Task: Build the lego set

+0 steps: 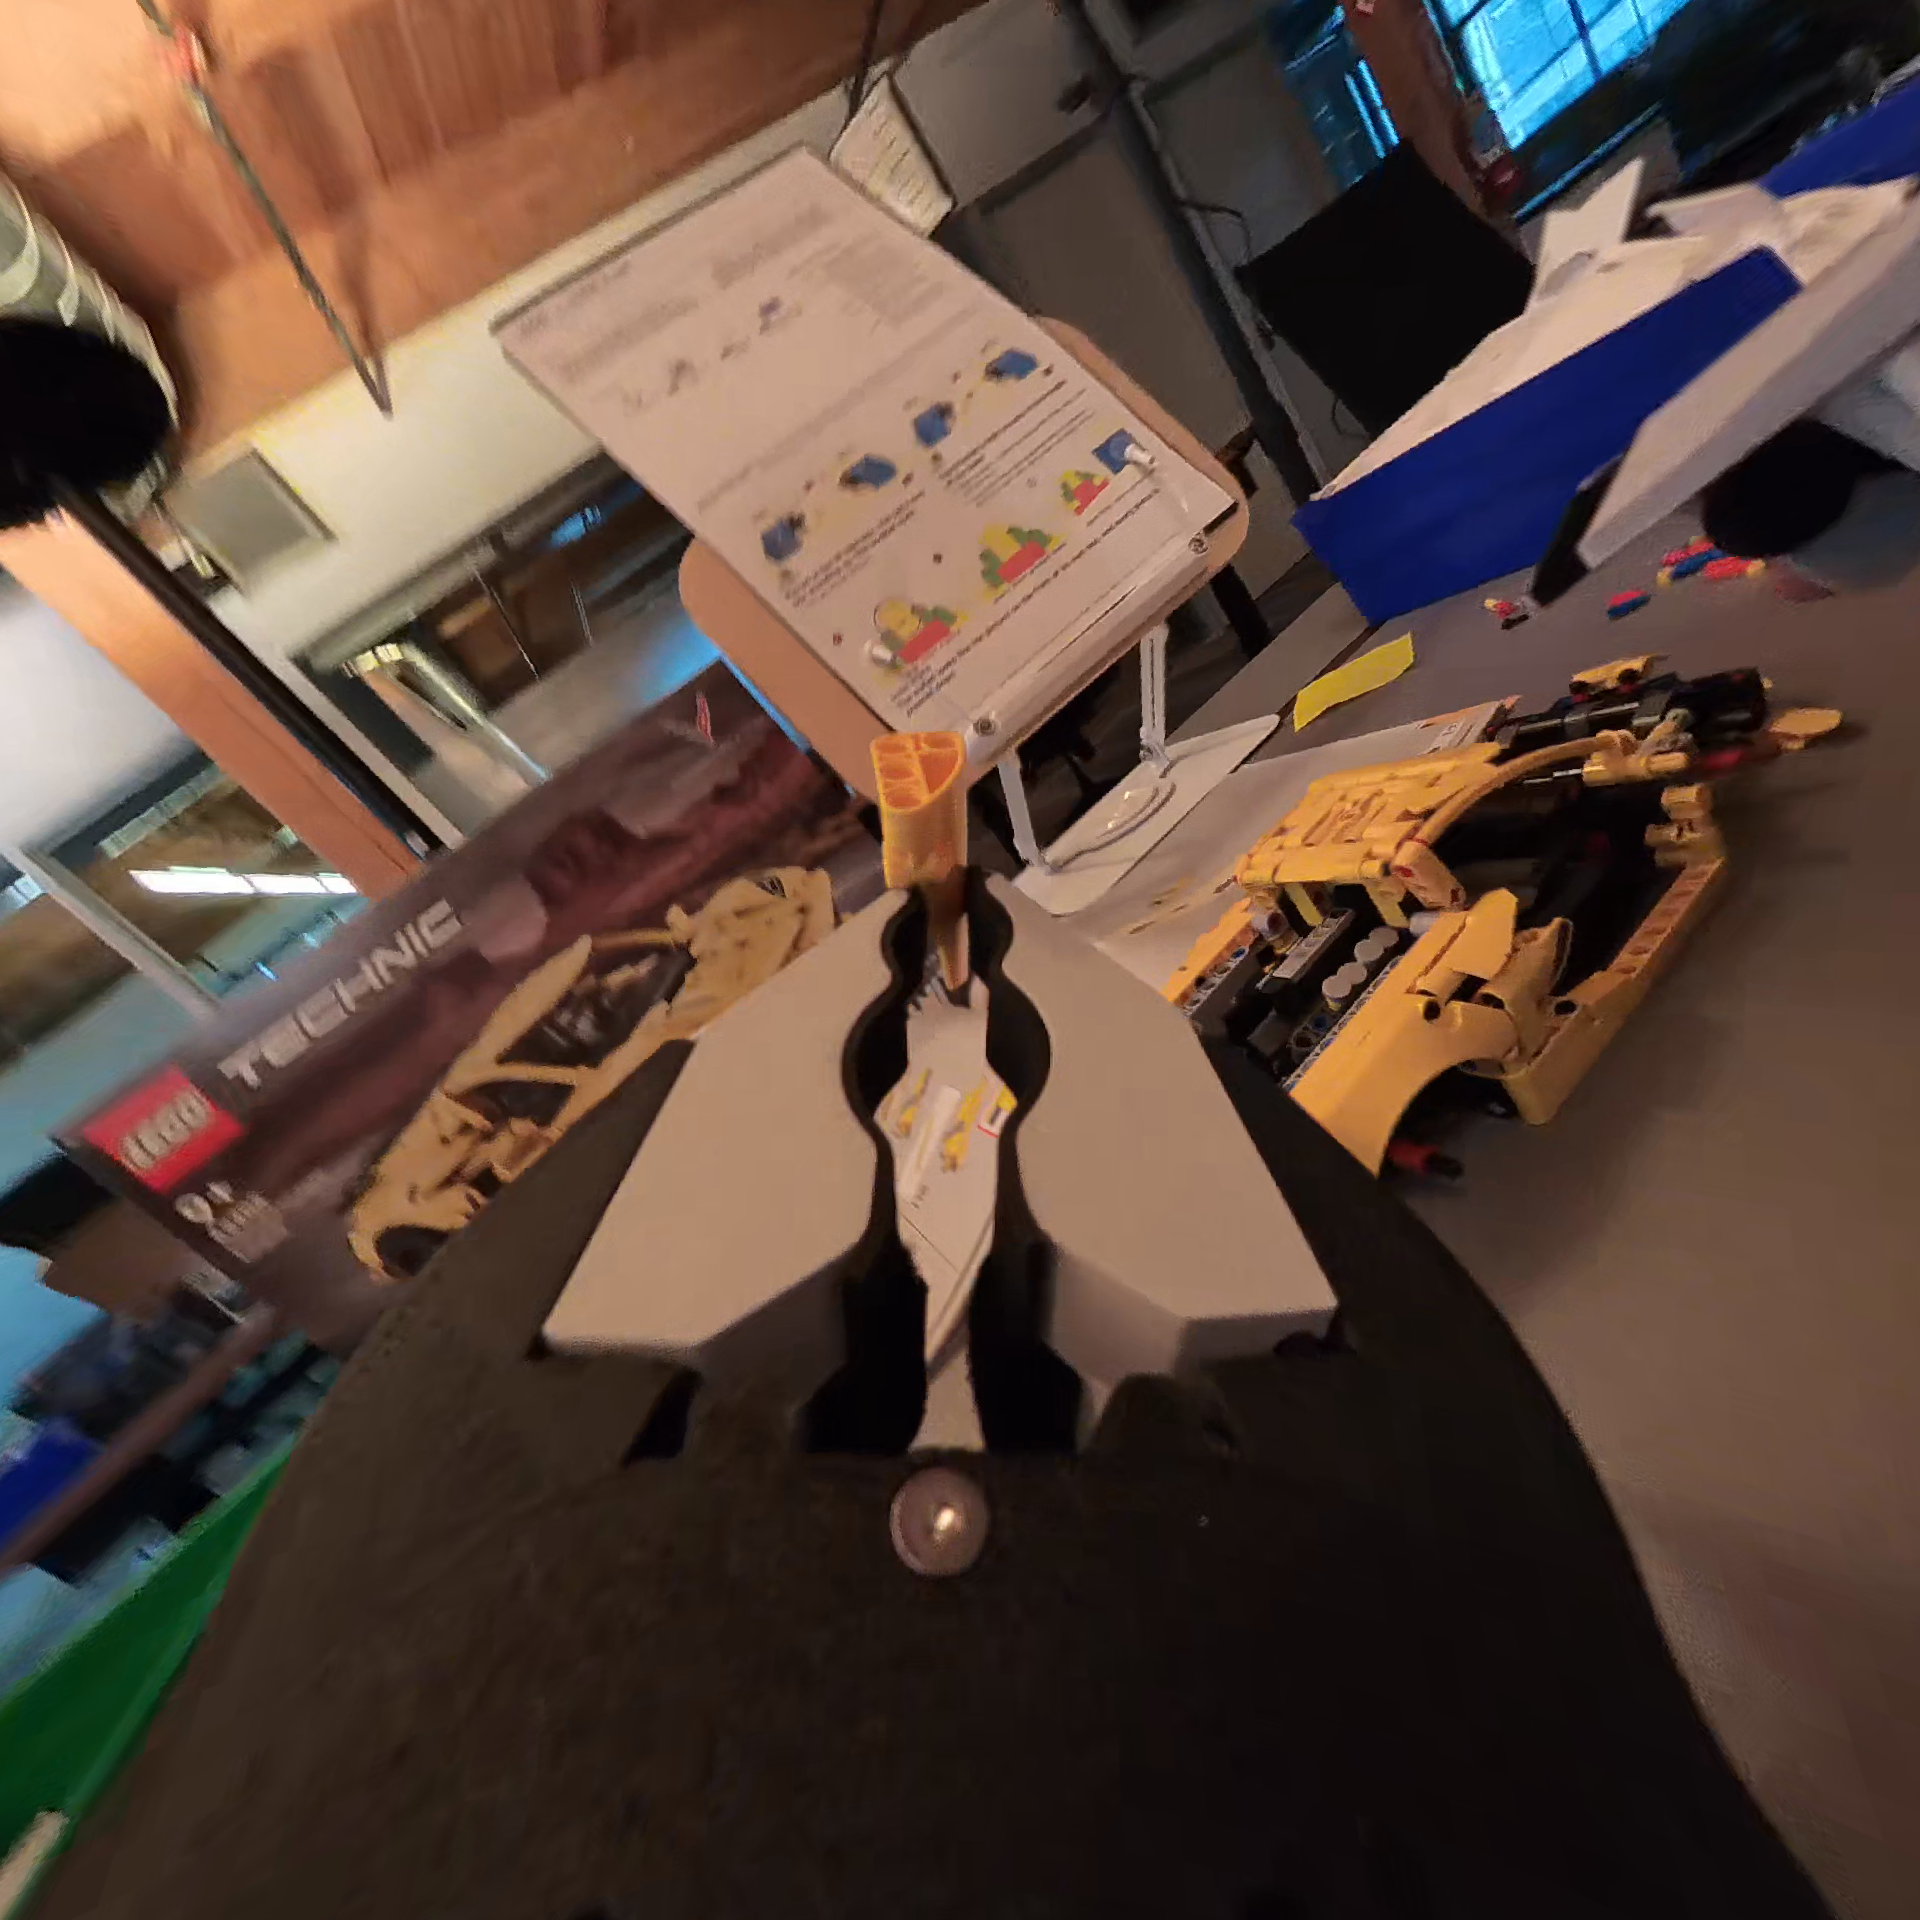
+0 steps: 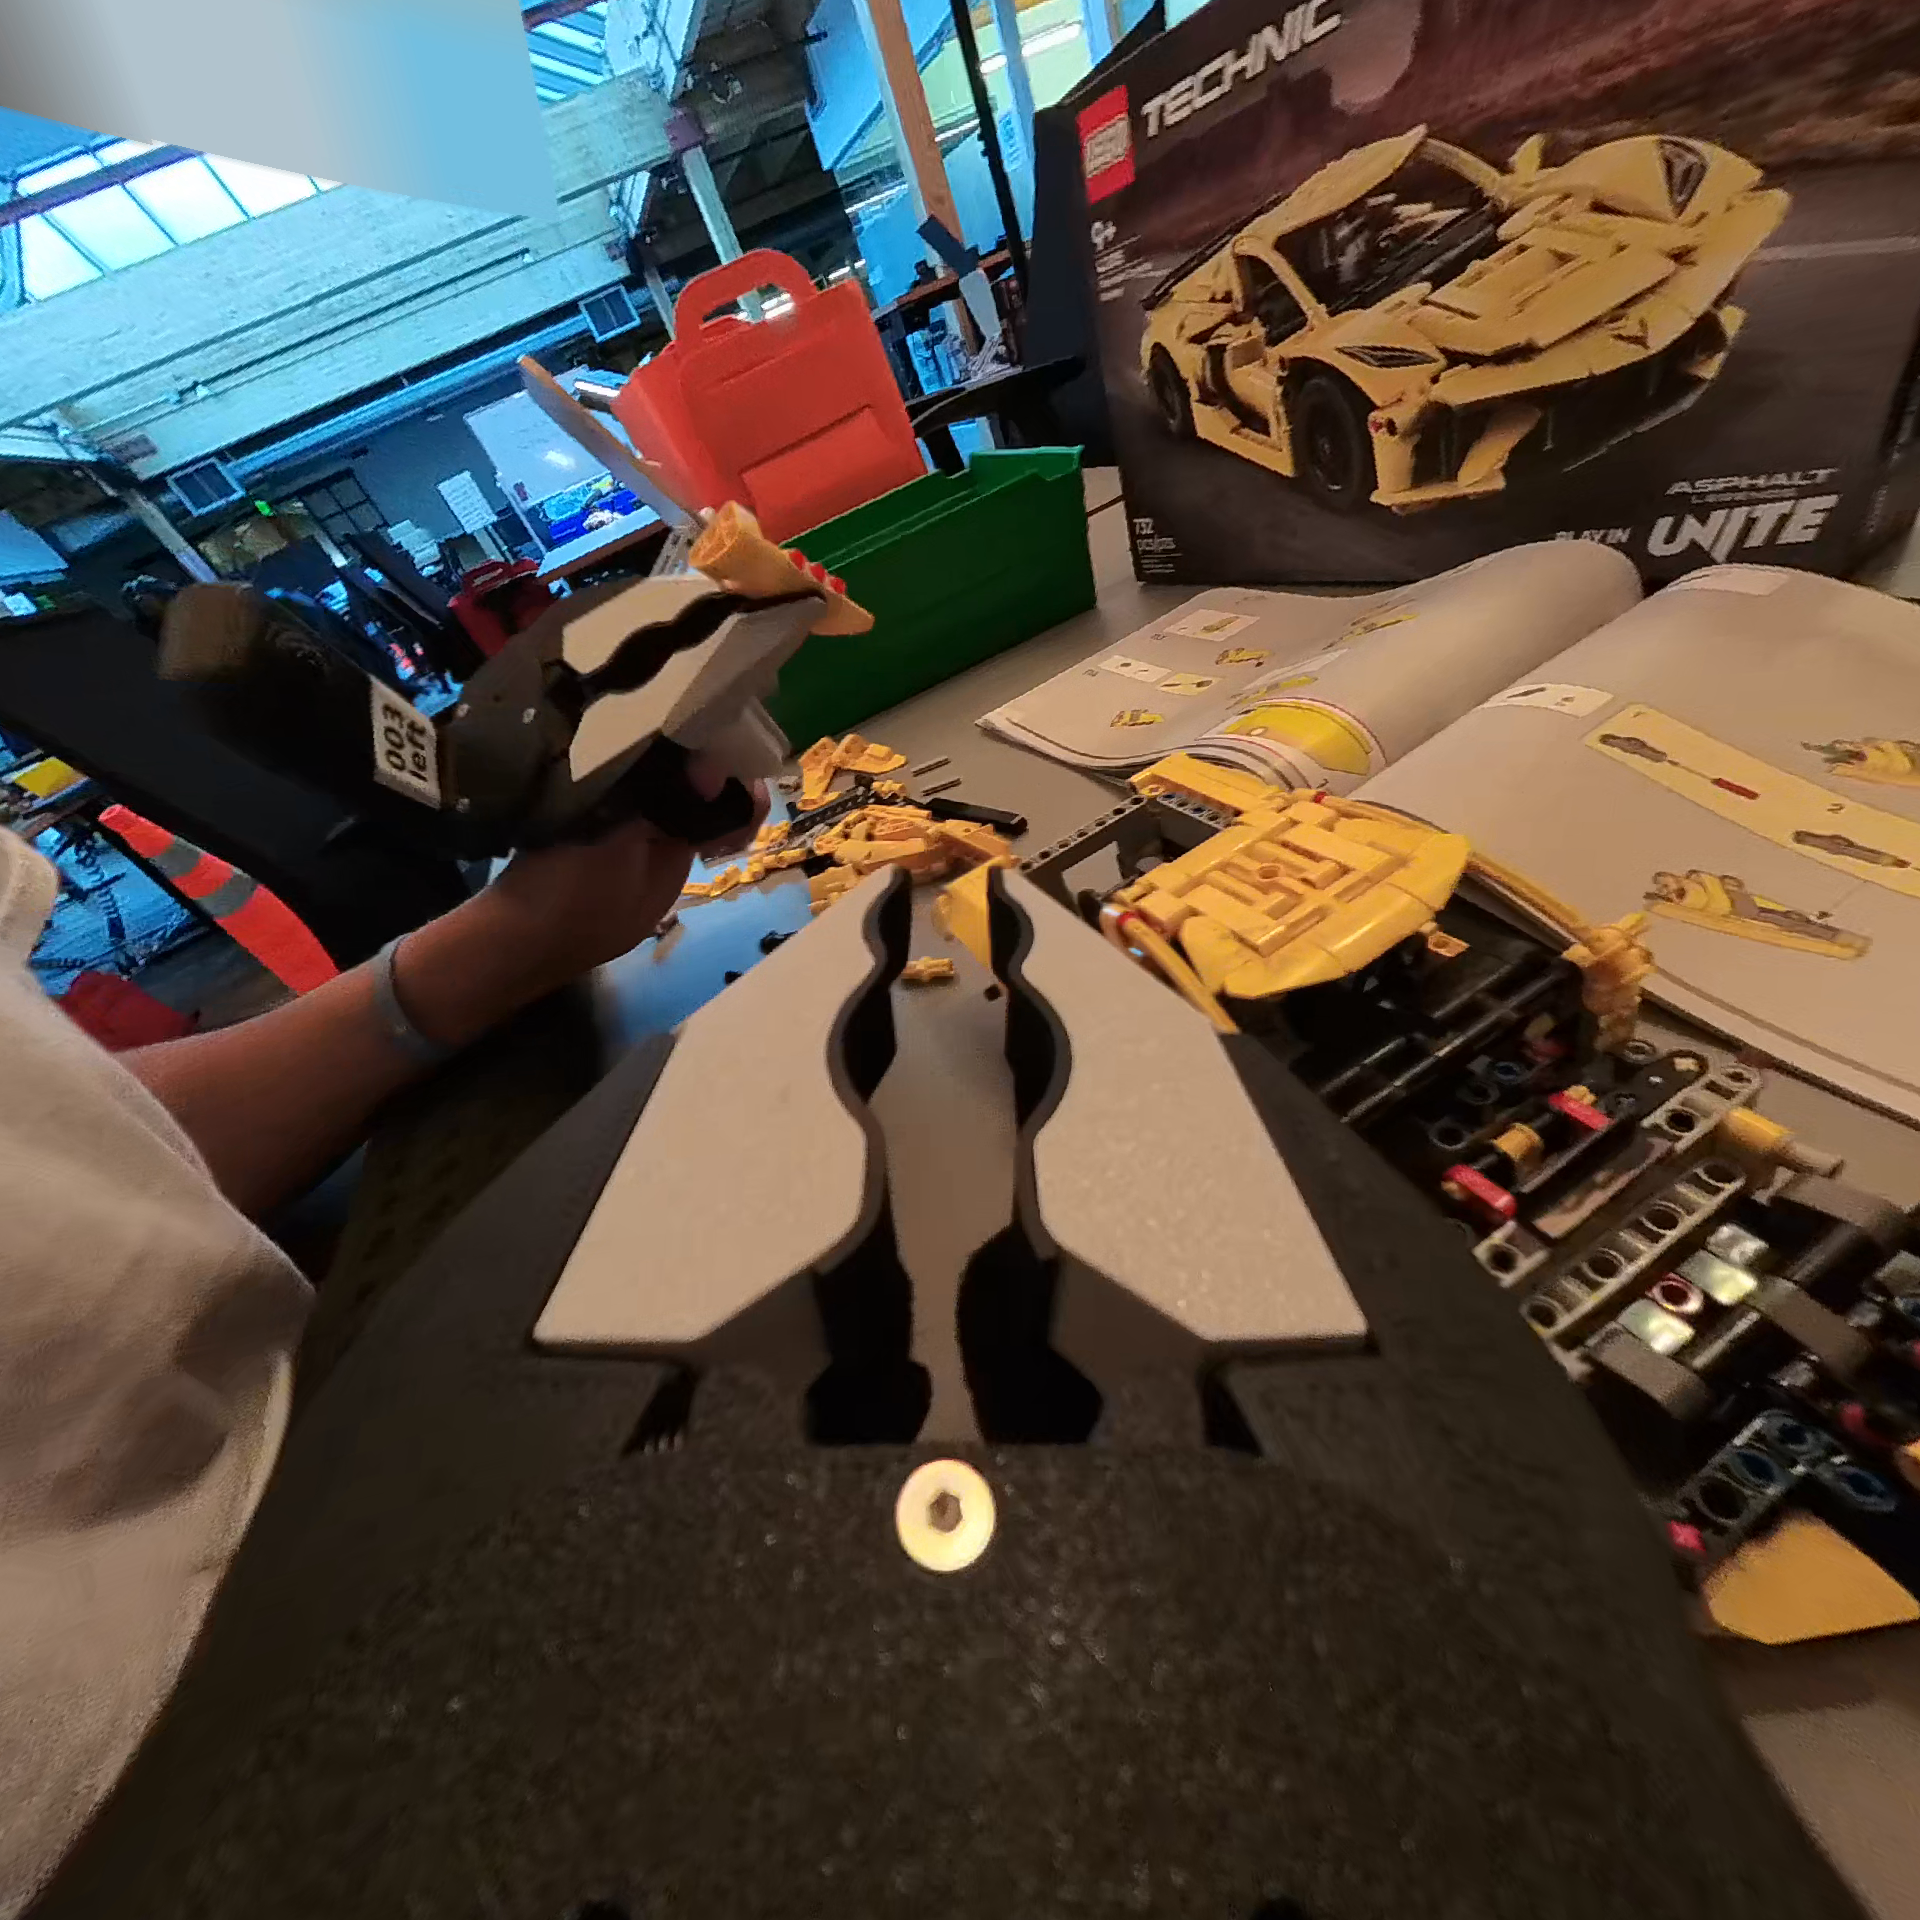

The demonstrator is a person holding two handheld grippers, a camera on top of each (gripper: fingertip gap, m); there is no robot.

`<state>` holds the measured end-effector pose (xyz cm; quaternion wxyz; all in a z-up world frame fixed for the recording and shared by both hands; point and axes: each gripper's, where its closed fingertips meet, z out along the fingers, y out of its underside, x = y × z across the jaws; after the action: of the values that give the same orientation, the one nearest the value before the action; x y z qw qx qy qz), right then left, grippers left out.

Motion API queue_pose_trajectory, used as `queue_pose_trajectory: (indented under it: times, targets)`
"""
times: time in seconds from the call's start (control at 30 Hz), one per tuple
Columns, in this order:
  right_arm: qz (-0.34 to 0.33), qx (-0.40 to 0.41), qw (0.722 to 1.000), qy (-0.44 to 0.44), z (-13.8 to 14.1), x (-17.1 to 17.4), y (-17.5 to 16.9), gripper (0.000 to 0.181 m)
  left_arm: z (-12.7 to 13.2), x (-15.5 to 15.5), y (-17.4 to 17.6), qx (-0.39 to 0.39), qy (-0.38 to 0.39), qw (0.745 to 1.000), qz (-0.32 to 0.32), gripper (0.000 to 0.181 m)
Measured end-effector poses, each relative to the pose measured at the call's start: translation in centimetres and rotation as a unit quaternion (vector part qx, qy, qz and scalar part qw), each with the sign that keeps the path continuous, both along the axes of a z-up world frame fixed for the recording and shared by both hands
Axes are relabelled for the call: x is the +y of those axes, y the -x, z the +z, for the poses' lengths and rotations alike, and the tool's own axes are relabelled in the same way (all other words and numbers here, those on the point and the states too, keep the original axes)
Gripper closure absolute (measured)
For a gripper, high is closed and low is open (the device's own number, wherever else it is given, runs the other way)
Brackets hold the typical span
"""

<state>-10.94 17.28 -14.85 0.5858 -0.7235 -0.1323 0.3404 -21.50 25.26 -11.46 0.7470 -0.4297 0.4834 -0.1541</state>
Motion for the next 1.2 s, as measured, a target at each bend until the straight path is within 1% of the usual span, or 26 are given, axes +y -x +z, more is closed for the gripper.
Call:
queue_pose_trajectory:
  times: [0.07,0.17,0.27,0.33,0.37,0.4,0.43,0.47,0.5,0.53,0.57,0.6,0.63,0.67,0.77,0.83,0.9,0.93,1.03,1.13,1.2]
  targets:
    - [0.014,-0.002,1.0,-0.005,0.3,-0.4,0.8,0.162,0.1,-1.1,-0.6,0.019,-0.042,0.999,-0.002,0.174]
    - [0.062,0.03,0.998,-0.01,1.4,-1.2,2.7,0.143,0.0,-2.8,-1.5,0.035,-0.074,0.996,-0.026,0.174]
    - [0.104,0.097,0.99,0.008,3.5,-0.9,3.7,0.128,-0.4,-4.4,-2.3,0.038,-0.063,0.995,-0.067,0.174]
    - [0.137,0.151,0.978,0.03,4.9,-0.5,4.1,0.126,-0.5,-5.7,-3.0,0.035,-0.045,0.993,-0.102,0.174]
    - [0.153,0.161,0.974,0.049,5.2,-0.1,4.4,0.125,-0.2,-6.3,-3.2,0.029,-0.051,0.993,-0.107,0.174]
    - [0.169,0.157,0.971,0.064,5.2,0.0,5.0,0.122,0.1,-6.6,-3.3,0.024,-0.063,0.993,-0.1,0.174]
    - [0.182,0.148,0.969,0.074,5.0,0.2,5.6,0.115,0.3,-6.8,-3.5,0.023,-0.073,0.993,-0.091,0.174]
    - [0.189,0.146,0.968,0.078,5.0,0.3,6.1,0.105,0.5,-7.1,-3.6,0.022,-0.081,0.993,-0.086,0.174]
    - [0.186,0.146,0.969,0.075,4.9,0.4,6.4,0.1,0.7,-7.3,-3.7,0.016,-0.083,0.993,-0.084,0.174]
    - [0.178,0.145,0.971,0.064,4.7,0.5,6.5,0.097,0.9,-7.5,-3.8,0.007,-0.072,0.993,-0.088,0.174]
    - [0.17,0.147,0.973,0.054,4.5,0.6,6.6,0.093,1.1,-7.8,-3.9,-0.005,-0.043,0.994,-0.103,0.174]
    - [0.17,0.156,0.972,0.053,4.2,0.4,6.8,0.094,1.2,-8.2,-4.0,-0.018,-0.008,0.992,-0.127,0.174]
    - [0.182,0.174,0.966,0.061,4.0,-0.1,7.1,0.094,1.2,-8.8,-4.0,-0.024,0.011,0.989,-0.148,0.174]
    - [0.192,0.194,0.96,0.067,3.9,-0.6,7.4,0.093,1.2,-9.2,-4.2,-0.021,0.006,0.988,-0.154,0.174]
    - [0.201,0.22,0.951,0.083,3.4,-1.1,7.5,0.092,0.5,-9.7,-4.8,0.01,-0.038,0.99,-0.135,0.174]
    - [0.207,0.233,0.947,0.073,4.3,-1.4,6.9,0.098,0.5,-9.7,-4.8,0.007,-0.031,0.99,-0.138,0.174]
    - [0.196,0.234,0.95,0.072,4.1,-1.1,6.4,0.105,1.0,-9.4,-4.4,-0.007,-0.024,0.99,-0.135,0.174]
    - [0.201,0.236,0.947,0.082,3.8,-1.2,6.4,0.105,1.0,-9.3,-4.3,-0.01,-0.019,0.99,-0.138,0.174]
    - [0.224,0.281,0.929,0.091,4.6,-1.5,6.3,0.106,0.6,-9.2,-4.3,0.002,-0.027,0.991,-0.132,0.174]
    - [0.238,0.276,0.926,0.101,4.4,-1.9,6.8,0.109,0.3,-9.6,-4.6,0.008,-0.027,0.99,-0.139,0.174]
    - [0.236,0.272,0.928,0.098,4.4,-1.8,6.9,0.113,0.2,-9.6,-4.7,0.015,-0.037,0.99,-0.134,0.174]
